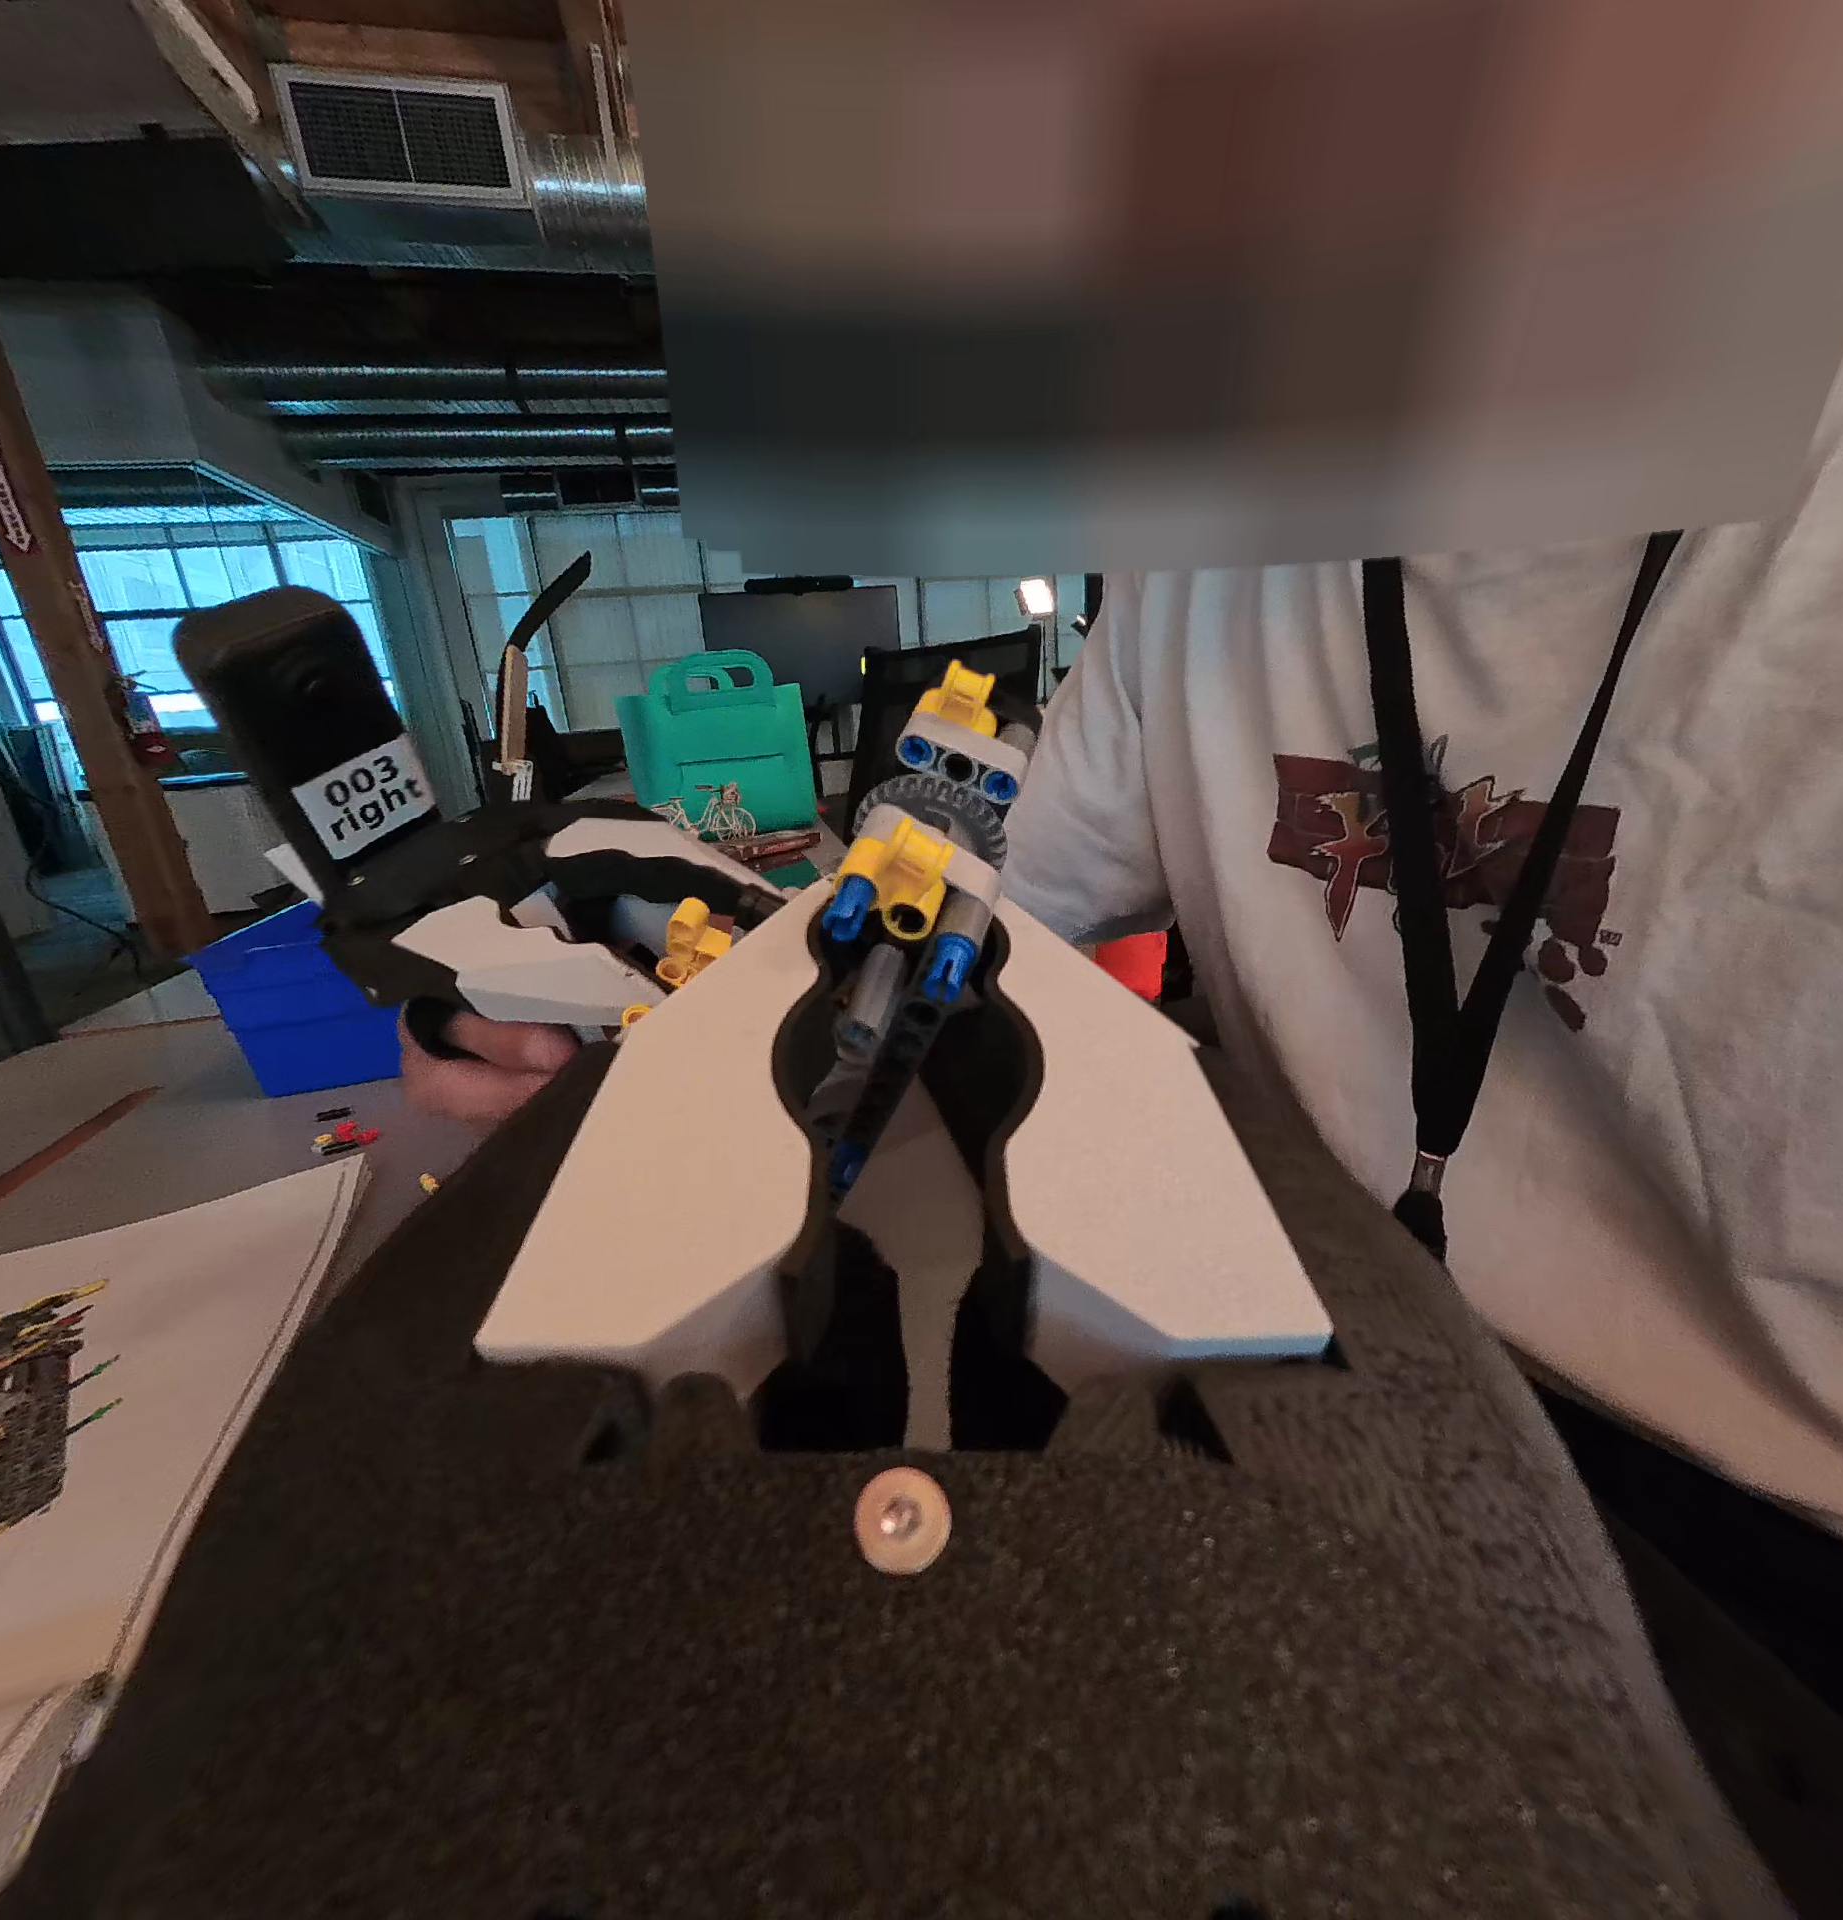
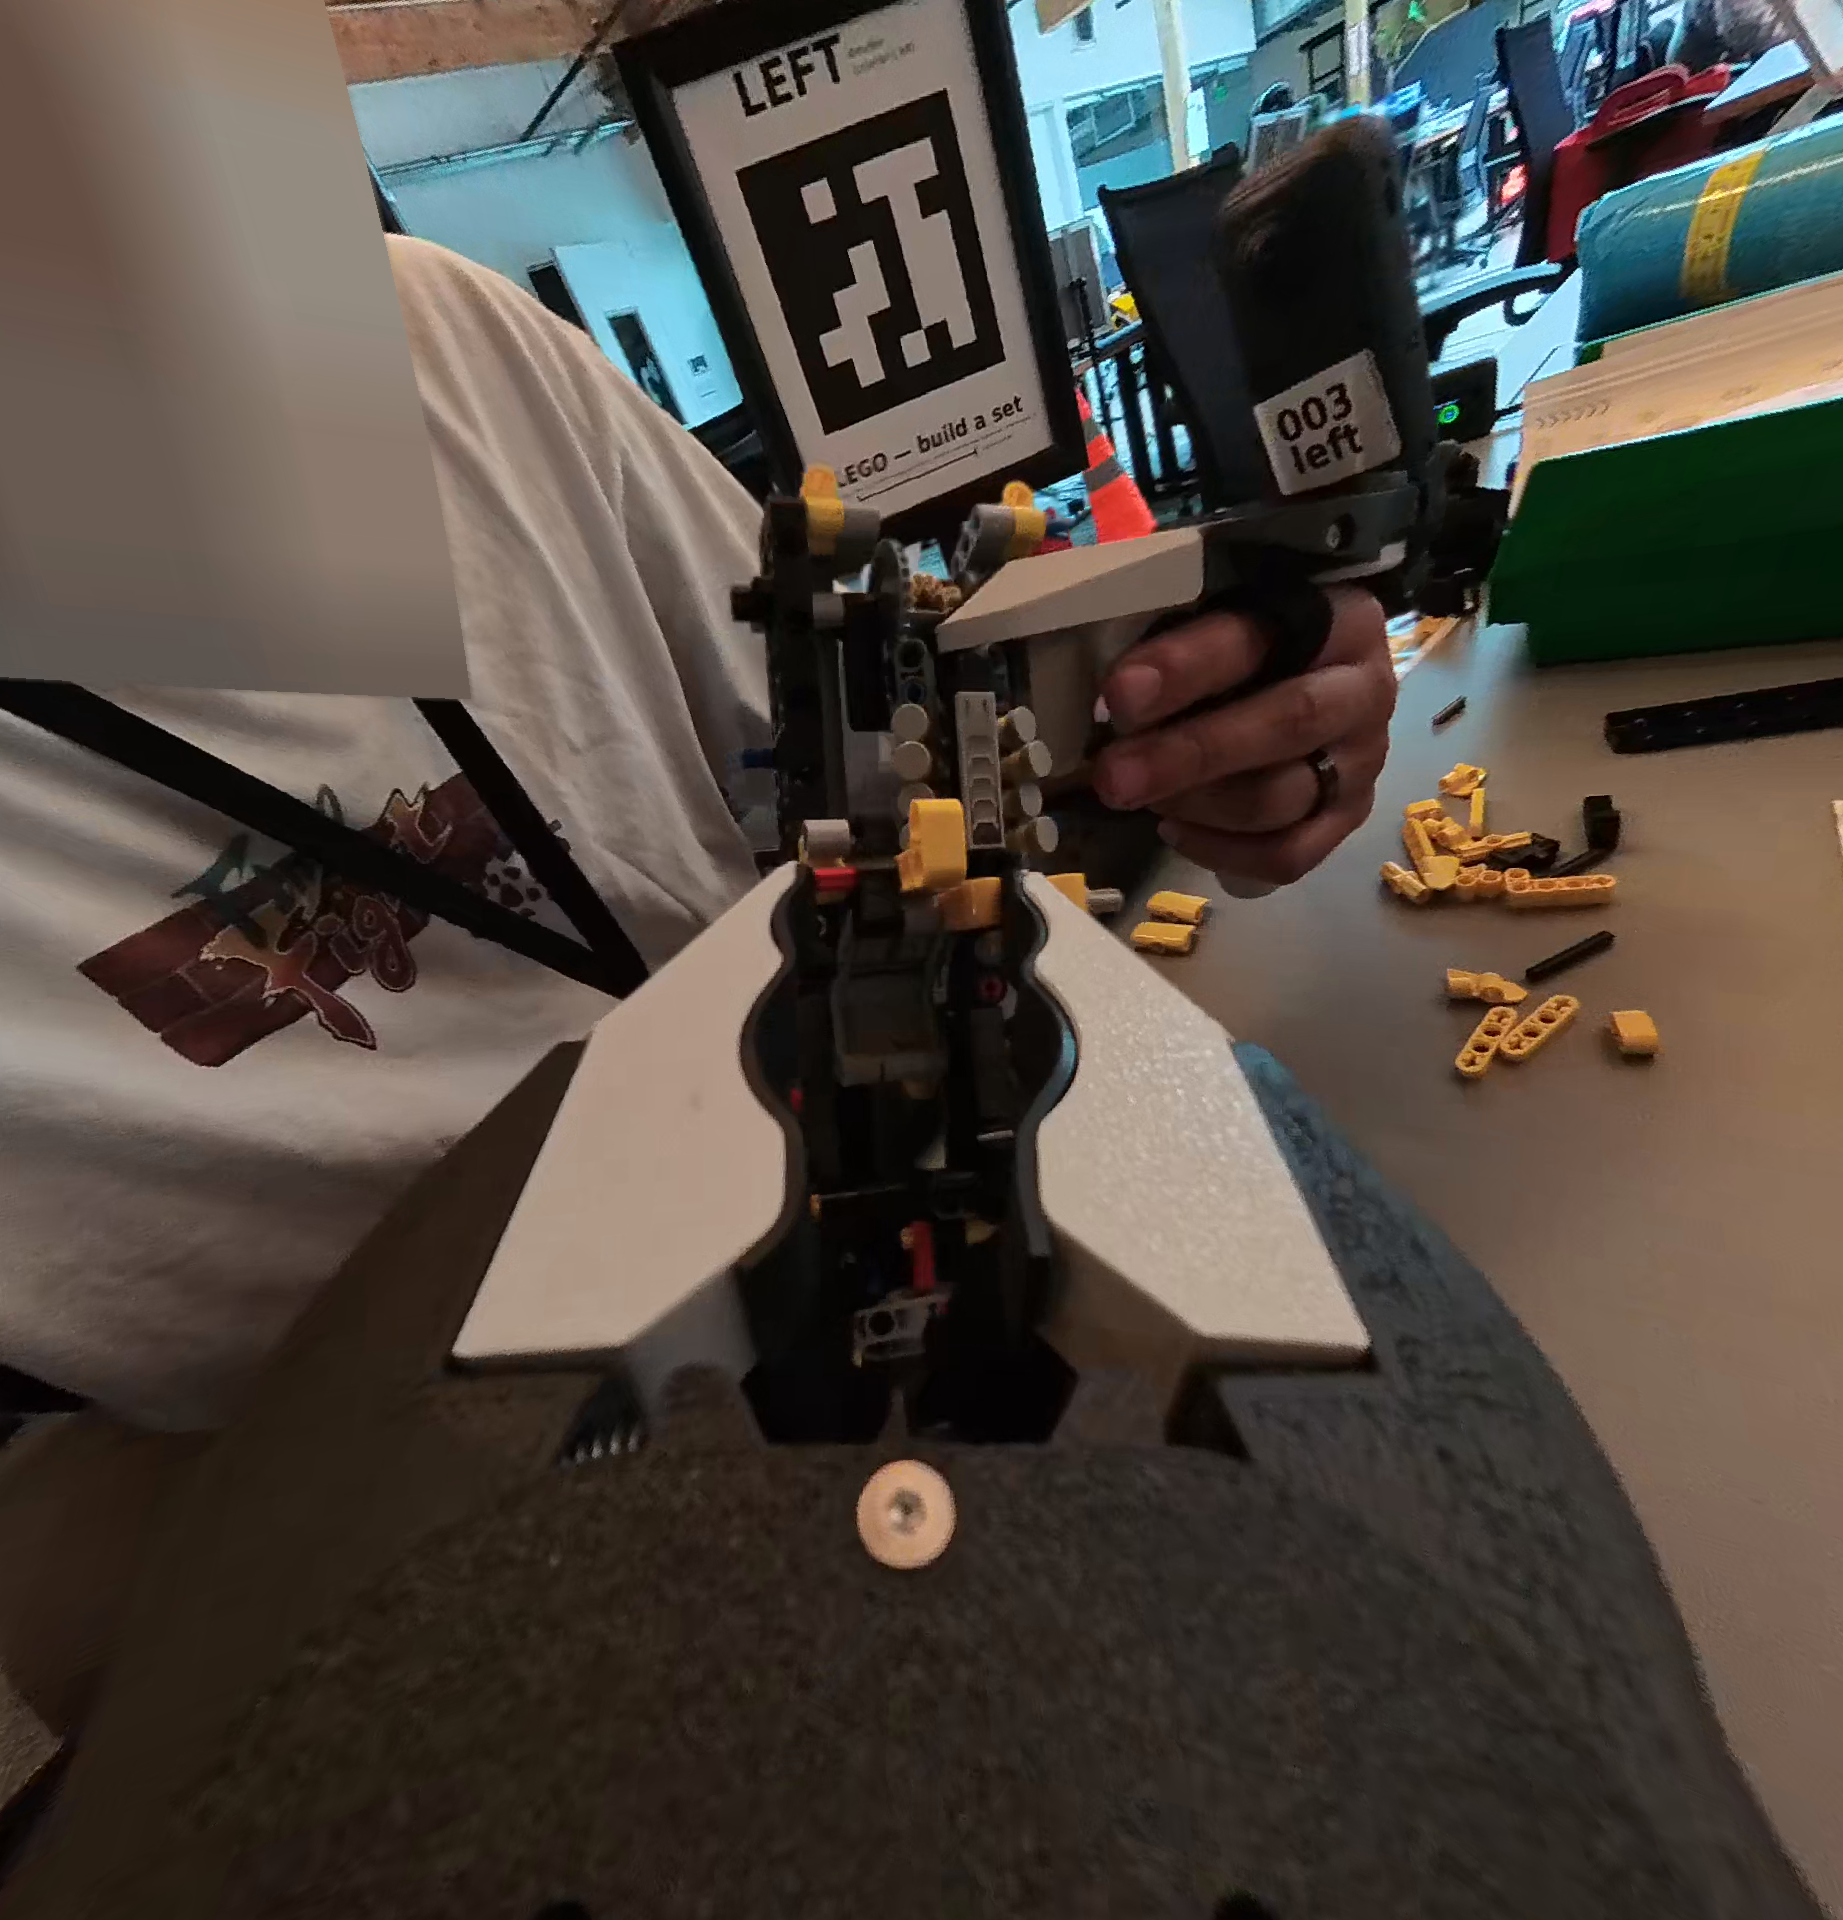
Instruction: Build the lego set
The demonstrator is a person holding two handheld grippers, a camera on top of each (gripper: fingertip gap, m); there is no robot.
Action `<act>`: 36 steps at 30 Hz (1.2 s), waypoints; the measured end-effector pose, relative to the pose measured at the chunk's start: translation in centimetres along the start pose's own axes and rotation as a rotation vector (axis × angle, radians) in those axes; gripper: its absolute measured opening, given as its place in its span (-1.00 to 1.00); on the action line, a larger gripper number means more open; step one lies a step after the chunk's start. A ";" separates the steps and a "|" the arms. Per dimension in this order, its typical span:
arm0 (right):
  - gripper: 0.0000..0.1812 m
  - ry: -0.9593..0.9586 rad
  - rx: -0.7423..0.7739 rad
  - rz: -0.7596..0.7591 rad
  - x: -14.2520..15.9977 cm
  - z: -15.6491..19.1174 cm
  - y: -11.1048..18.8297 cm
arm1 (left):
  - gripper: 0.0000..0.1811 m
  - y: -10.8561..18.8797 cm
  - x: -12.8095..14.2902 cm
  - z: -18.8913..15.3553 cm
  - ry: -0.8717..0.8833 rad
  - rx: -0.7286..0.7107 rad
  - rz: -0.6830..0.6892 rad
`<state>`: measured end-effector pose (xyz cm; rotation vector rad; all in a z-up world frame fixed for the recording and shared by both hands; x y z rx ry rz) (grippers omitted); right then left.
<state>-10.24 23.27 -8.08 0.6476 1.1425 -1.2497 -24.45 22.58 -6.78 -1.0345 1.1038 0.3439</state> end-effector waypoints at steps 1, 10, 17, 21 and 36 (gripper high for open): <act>-0.62 0.005 0.012 -0.003 -0.1 0.0 0.1 | -0.76 0.1 -0.1 0.2 0.011 -0.012 -0.009; -0.62 0.144 0.157 0.093 -0.1 1.6 0.4 | -0.71 0.3 0.0 0.9 0.049 -0.051 -0.018; -0.63 0.123 0.164 0.090 0.4 2.7 1.0 | -0.65 -0.7 0.8 0.2 0.021 -0.022 0.007; -0.83 0.175 0.153 0.070 0.7 2.9 1.3 | -0.61 -0.7 1.2 0.2 0.043 -0.030 0.050; -0.85 0.306 0.243 0.176 0.2 2.6 2.6 | -0.54 1.2 2.3 2.1 0.099 -0.147 0.127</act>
Point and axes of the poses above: each gripper's, where its closed fingertips meet, y back along the fingers, x out of its underside, z = x × y across the jaws, the point moved 5 cm from there along y, back along the fingers, and after that the axes turned 15 degrees about -z, right-handed, at the moved point
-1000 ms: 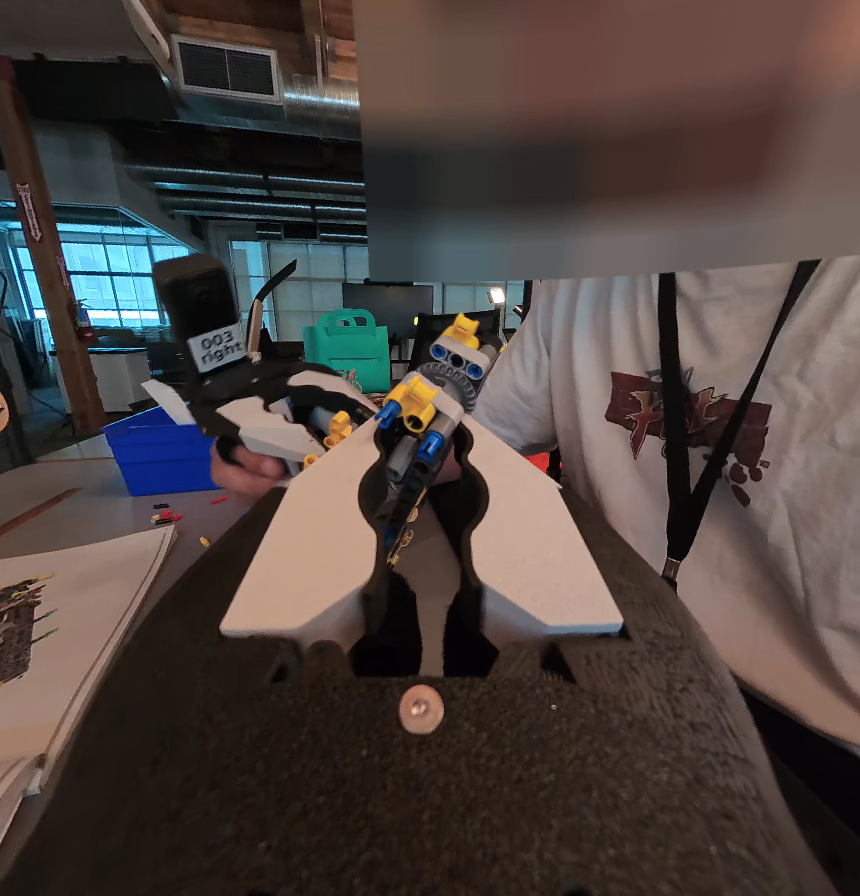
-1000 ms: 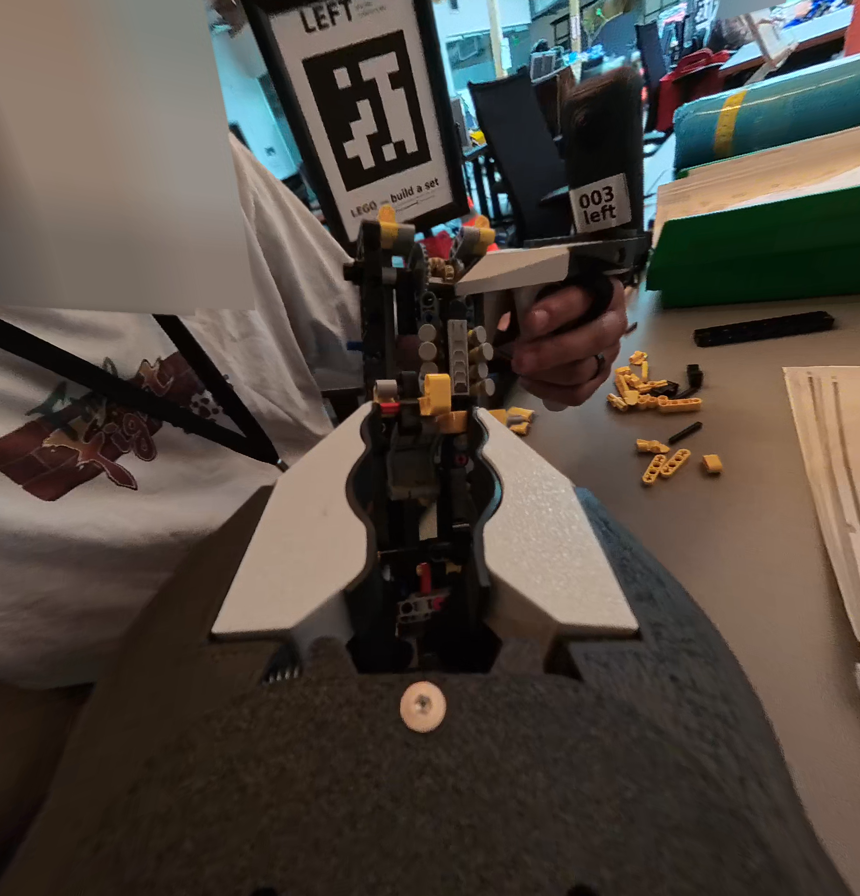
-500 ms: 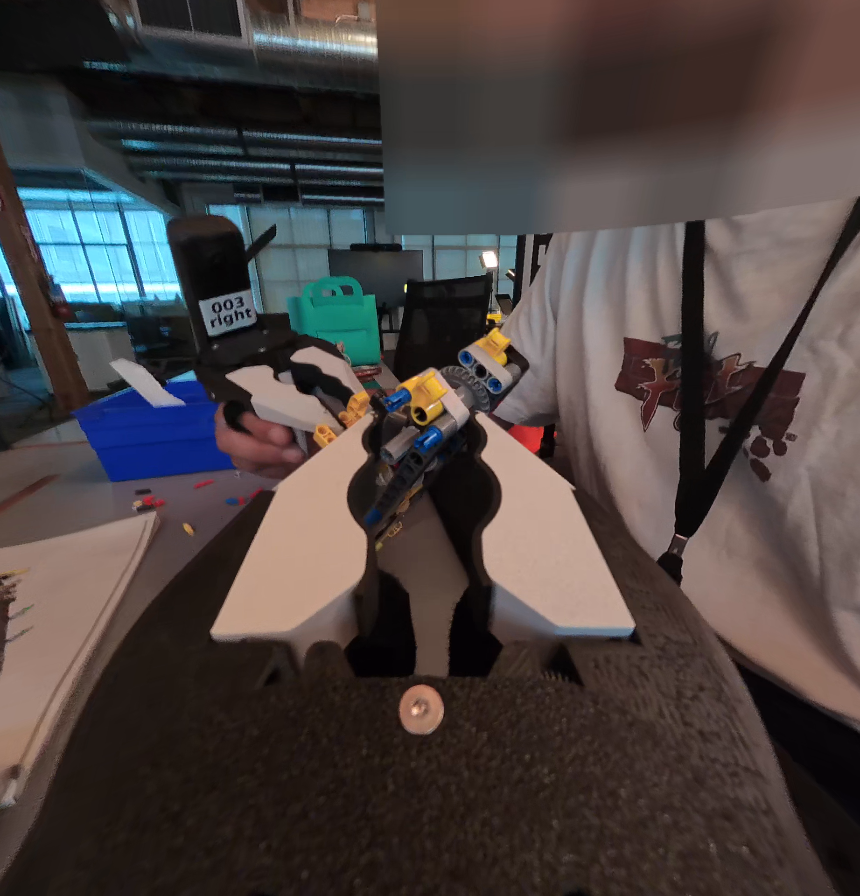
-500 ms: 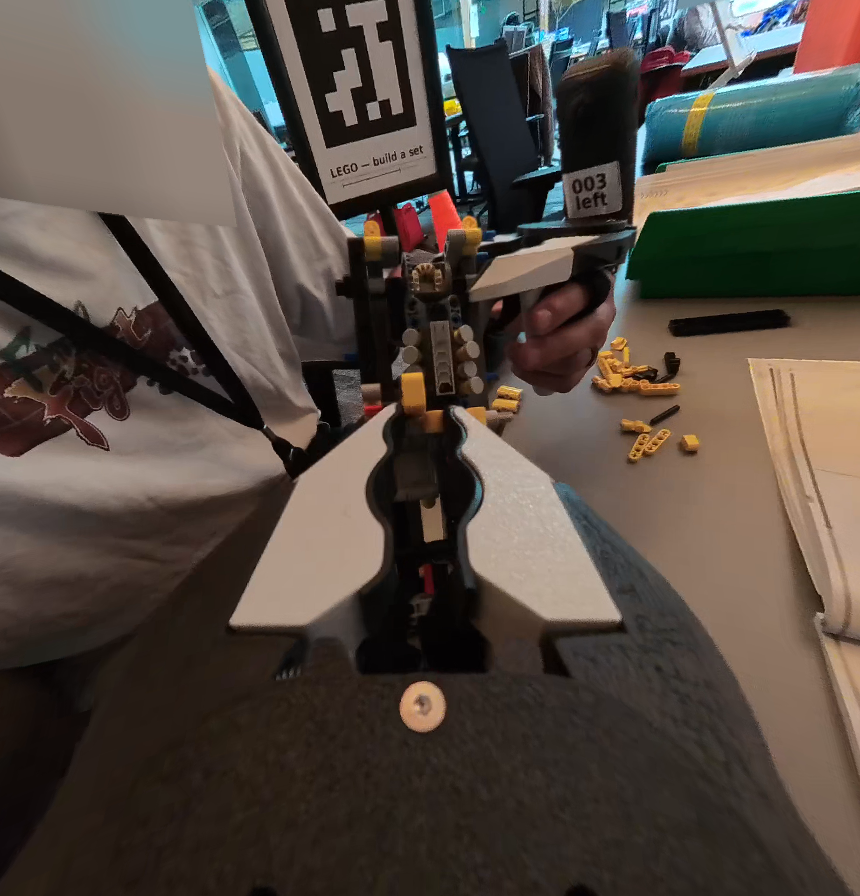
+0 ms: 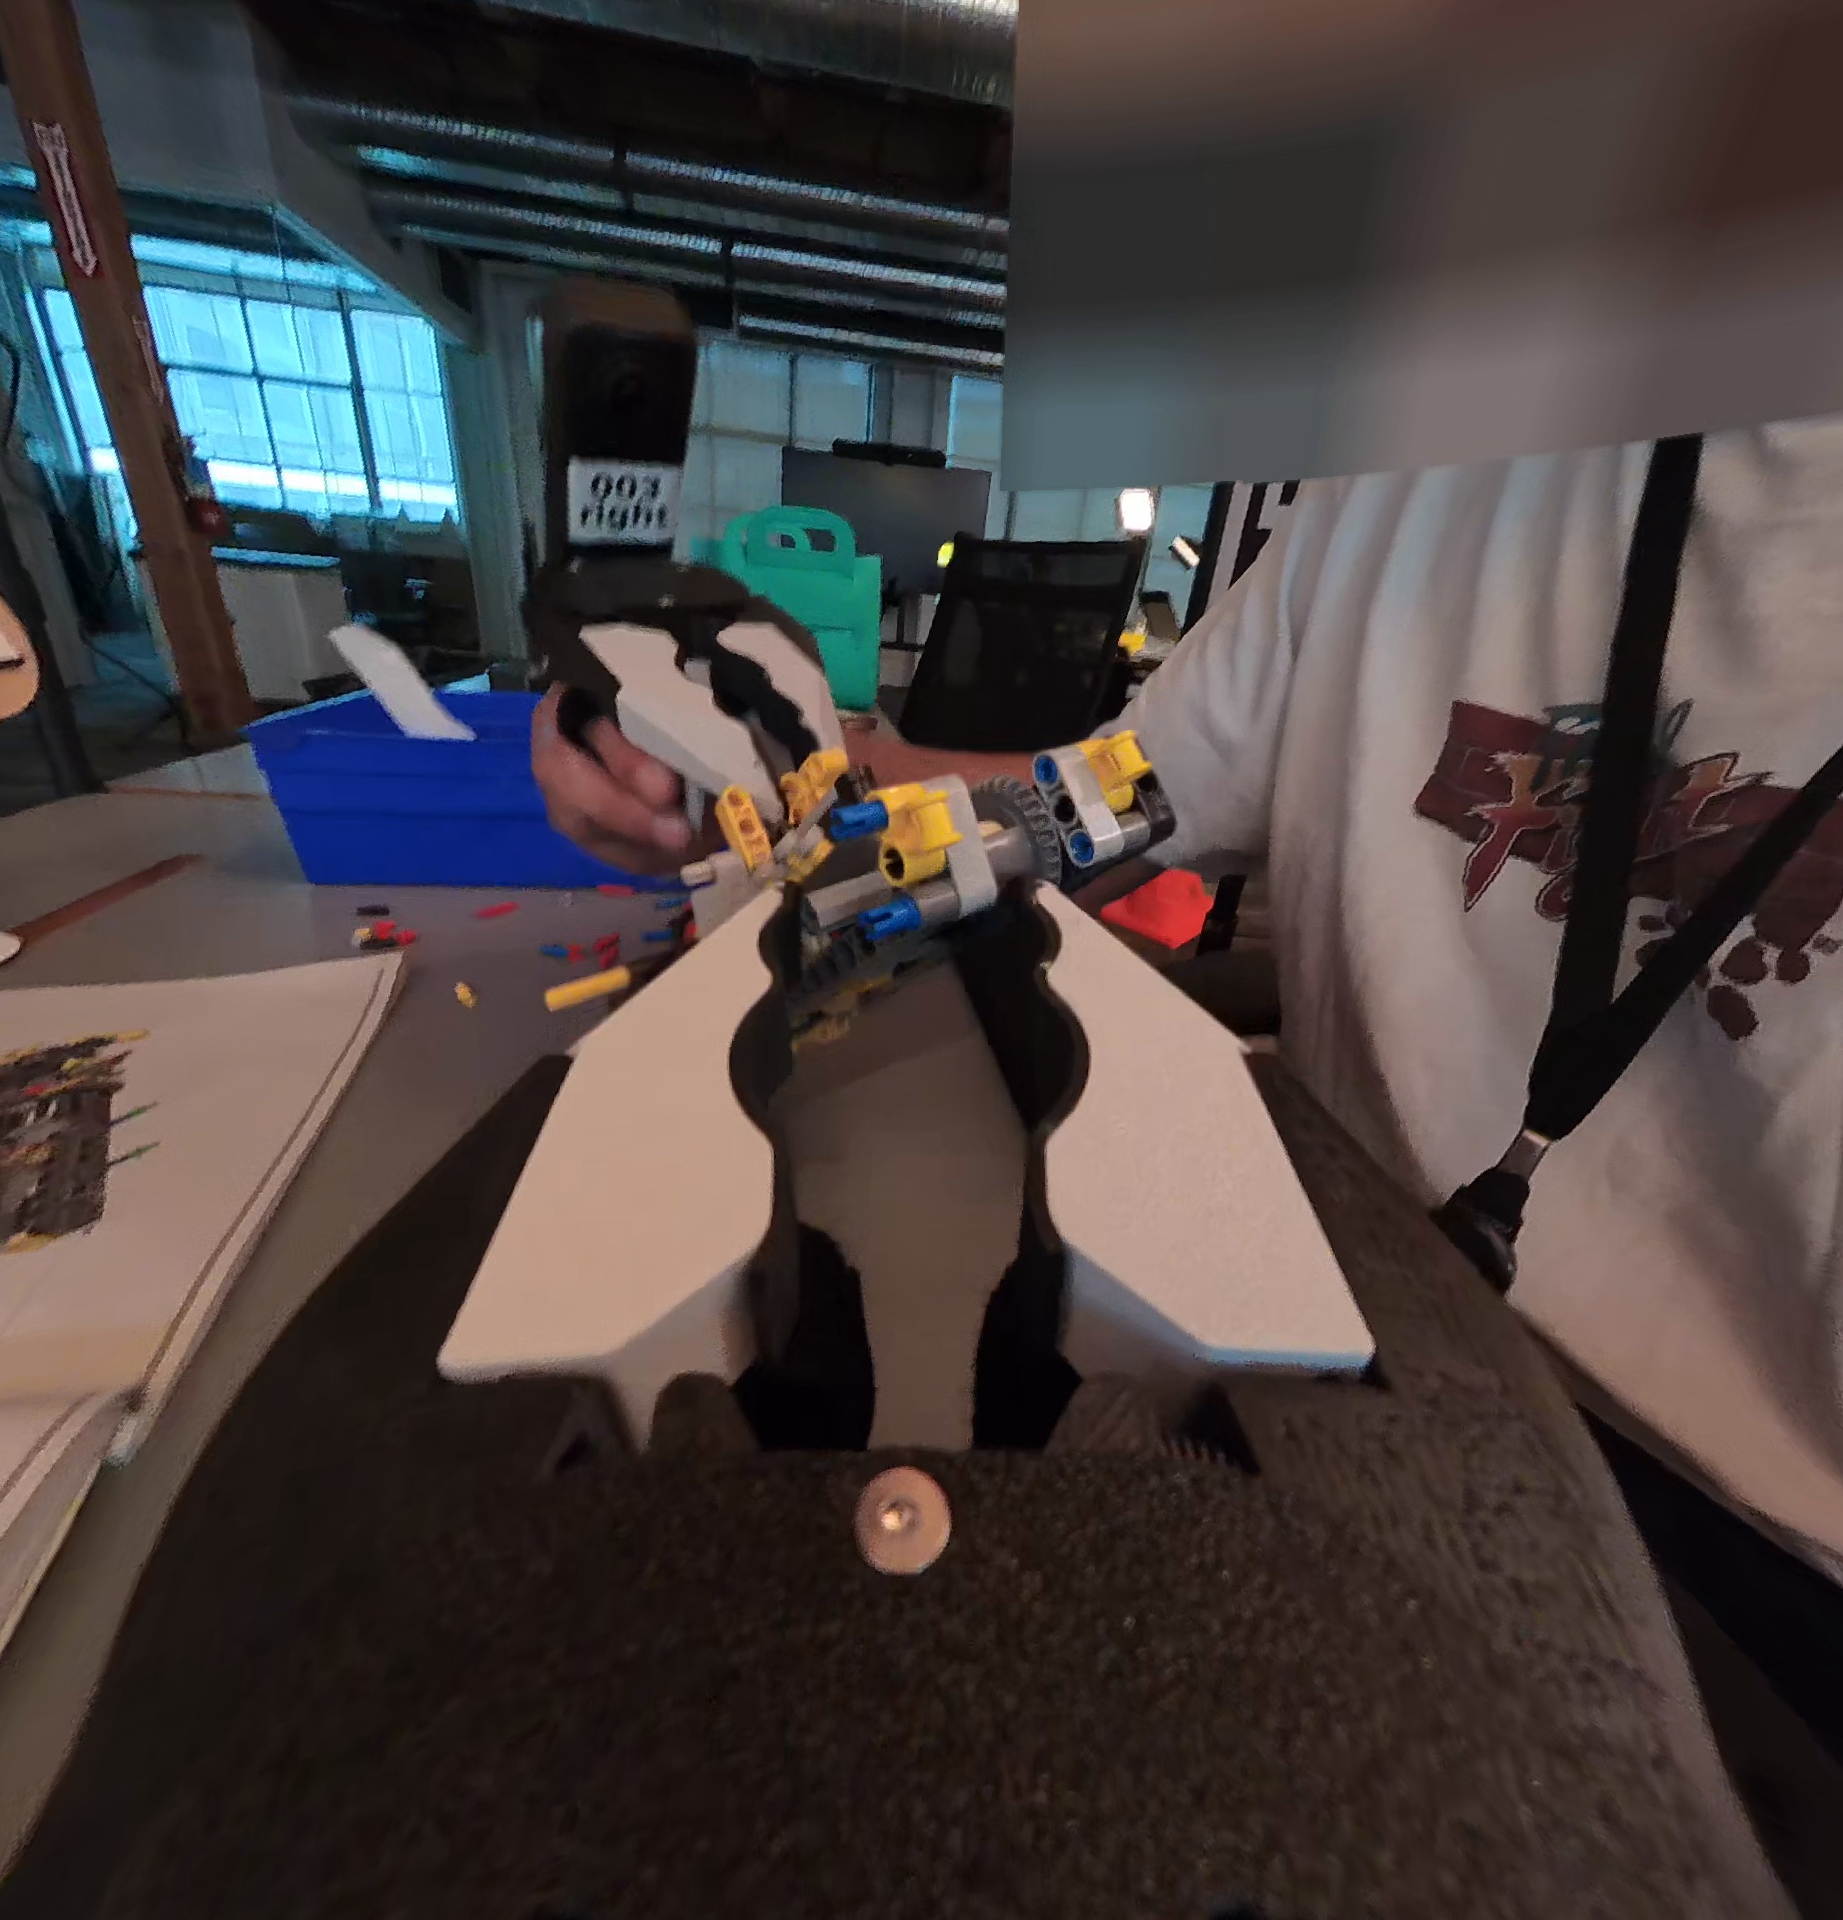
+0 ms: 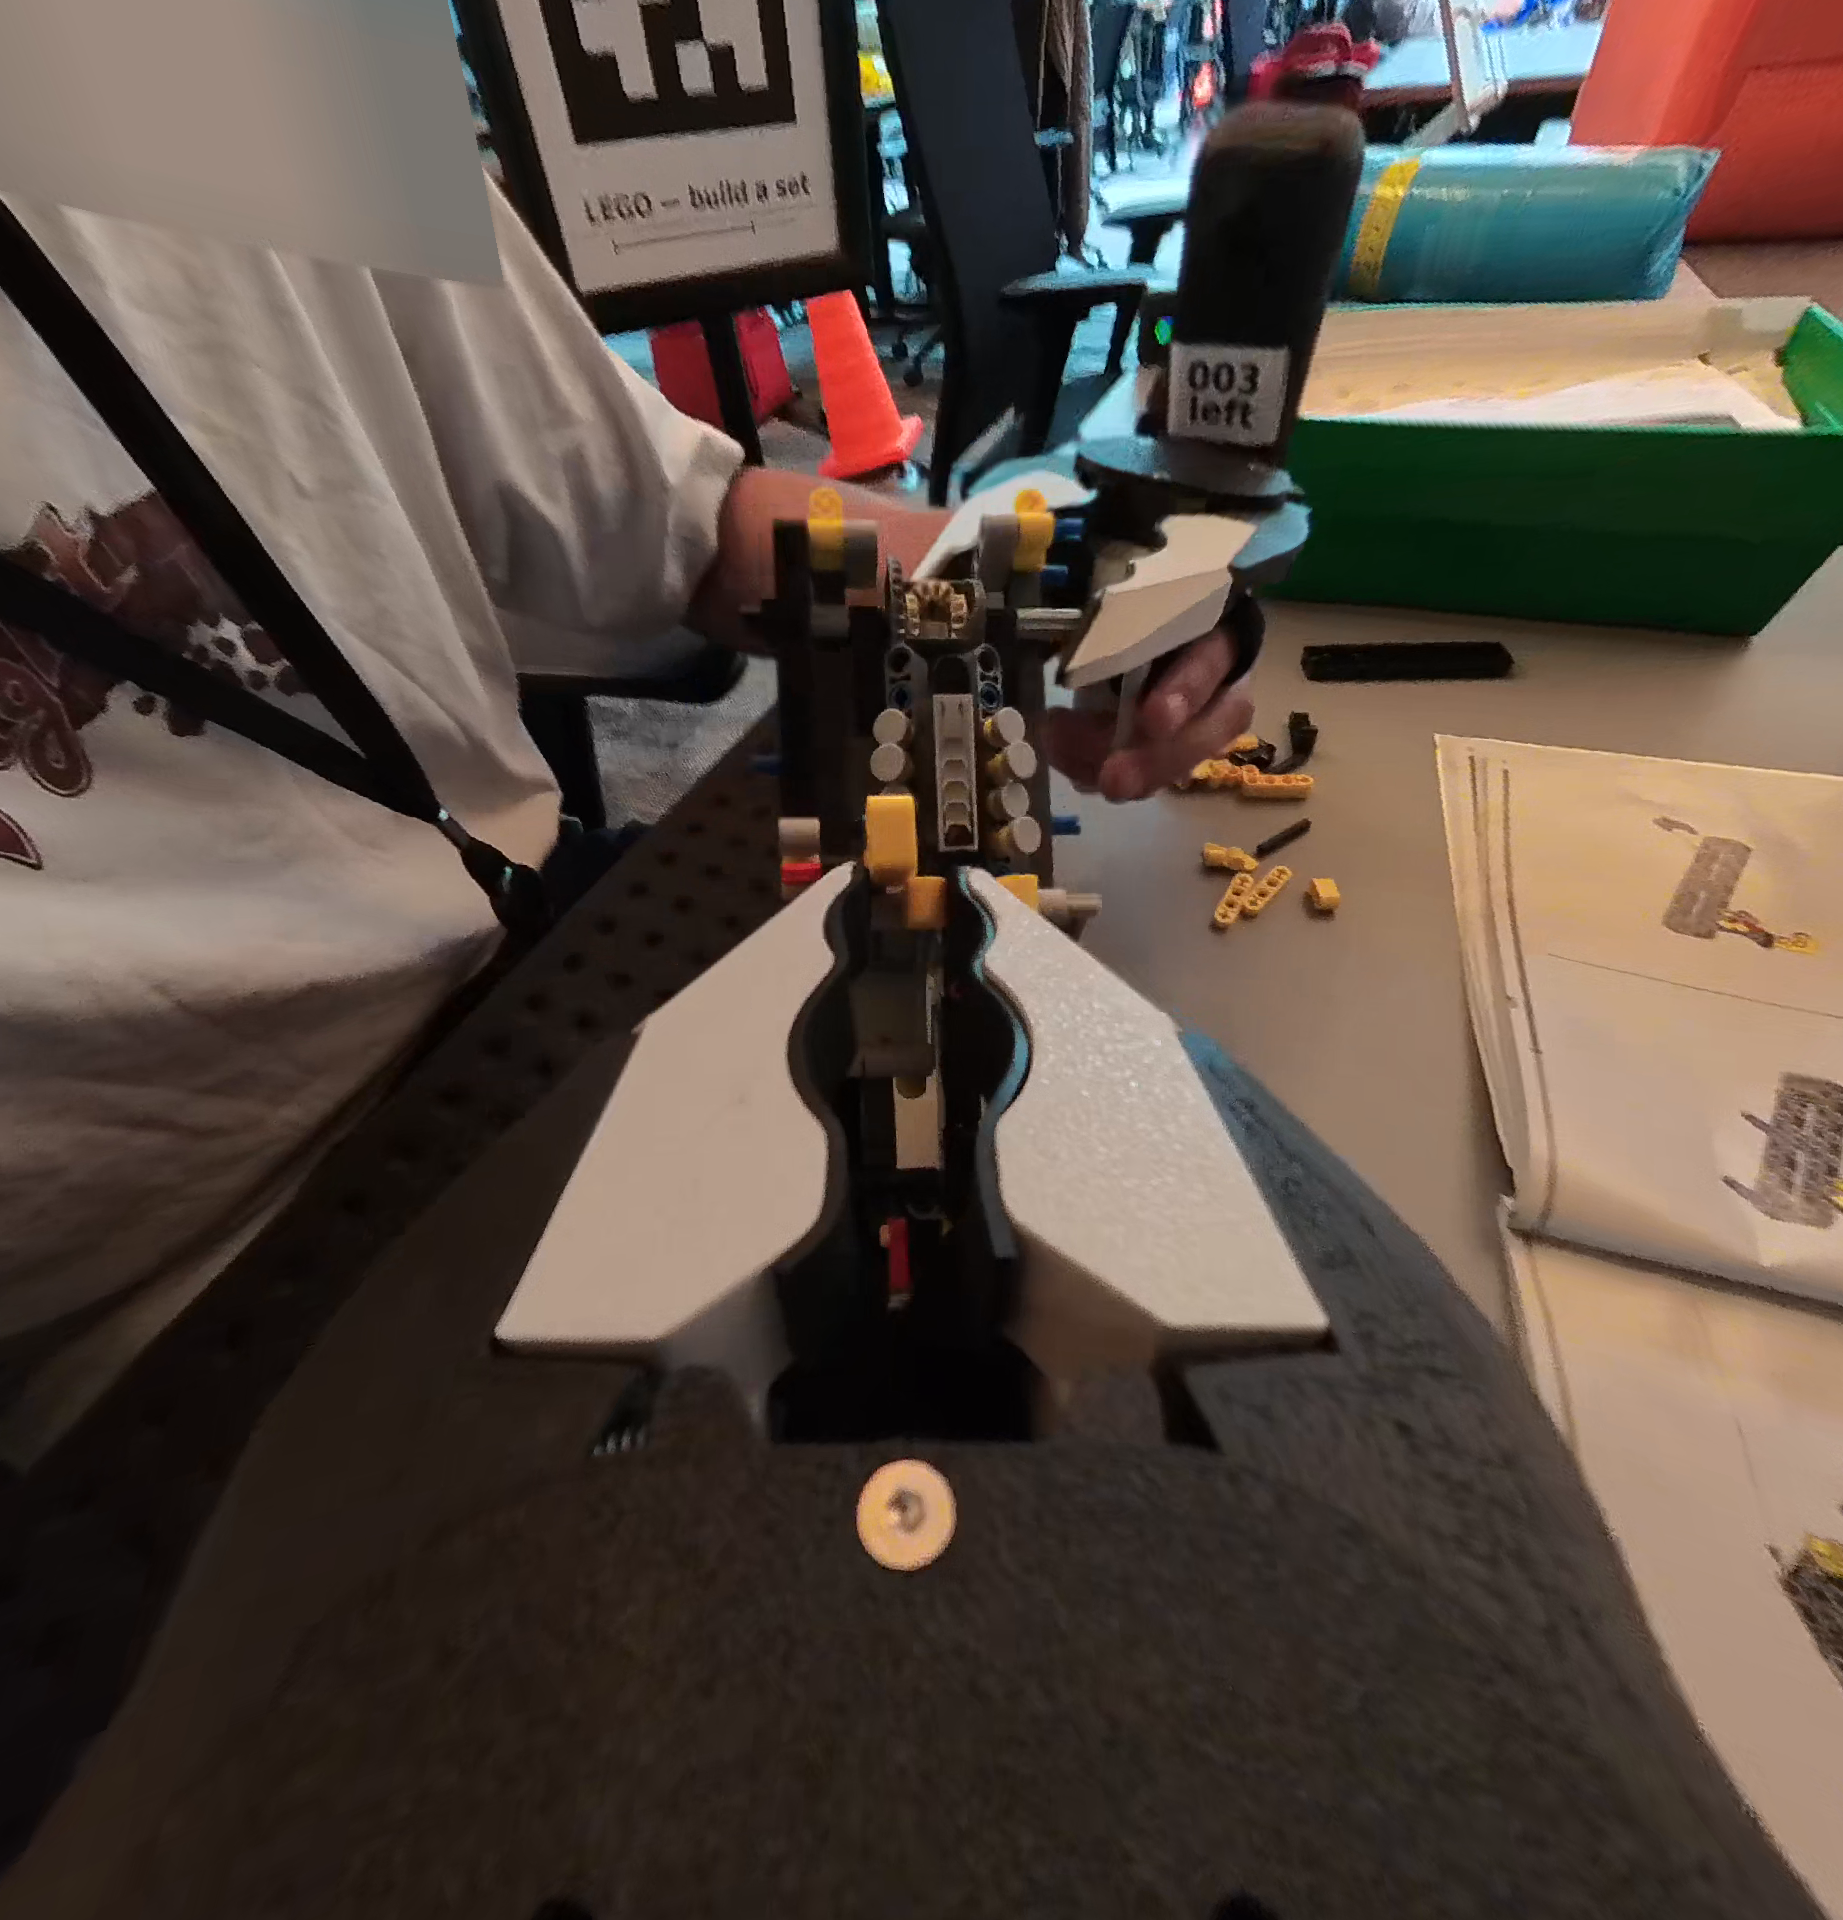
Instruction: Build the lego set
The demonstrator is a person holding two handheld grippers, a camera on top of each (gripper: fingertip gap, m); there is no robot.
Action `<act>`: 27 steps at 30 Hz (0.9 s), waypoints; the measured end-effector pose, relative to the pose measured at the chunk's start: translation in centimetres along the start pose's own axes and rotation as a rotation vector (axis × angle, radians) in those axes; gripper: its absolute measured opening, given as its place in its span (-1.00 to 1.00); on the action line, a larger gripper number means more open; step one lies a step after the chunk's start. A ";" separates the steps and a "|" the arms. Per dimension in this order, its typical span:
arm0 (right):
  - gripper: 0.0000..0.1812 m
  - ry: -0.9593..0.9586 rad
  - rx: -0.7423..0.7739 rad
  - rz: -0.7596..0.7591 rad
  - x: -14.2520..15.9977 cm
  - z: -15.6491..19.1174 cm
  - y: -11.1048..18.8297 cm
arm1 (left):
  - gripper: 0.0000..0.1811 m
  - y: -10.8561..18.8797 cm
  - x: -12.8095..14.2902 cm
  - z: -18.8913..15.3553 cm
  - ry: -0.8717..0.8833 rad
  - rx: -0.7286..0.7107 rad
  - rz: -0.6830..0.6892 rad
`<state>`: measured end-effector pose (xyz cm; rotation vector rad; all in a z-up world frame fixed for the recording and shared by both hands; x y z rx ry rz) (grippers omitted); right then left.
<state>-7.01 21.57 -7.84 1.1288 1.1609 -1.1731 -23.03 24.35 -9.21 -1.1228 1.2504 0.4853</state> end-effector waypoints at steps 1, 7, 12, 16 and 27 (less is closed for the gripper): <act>-0.85 0.009 0.016 0.029 0.0 -0.2 0.1 | -0.54 0.4 0.4 0.3 0.002 -0.017 0.035; -0.86 0.053 0.083 0.246 0.9 -1.6 0.1 | -0.54 3.7 2.3 1.9 0.081 -0.100 0.267; -0.86 0.084 0.107 0.470 2.8 -2.5 -0.9 | -0.55 6.9 2.6 5.3 -0.022 -0.366 0.431; -0.85 0.107 0.123 0.612 4.8 -3.0 -1.8 | -0.55 6.0 2.1 5.9 -0.024 -0.414 0.381; -0.48 -0.009 0.272 0.484 6.7 -2.4 -1.2 | -0.58 1.0 5.7 4.5 -0.097 -0.340 0.496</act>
Point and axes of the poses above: each gripper's, where its closed fingertips meet, y back along the fingers, x out of its underside, z = x × y across the jaws, the point moved 5 cm from there along y, back along the fingers, and after that the axes turned 15 degrees about -z, right-handed, at the moved point
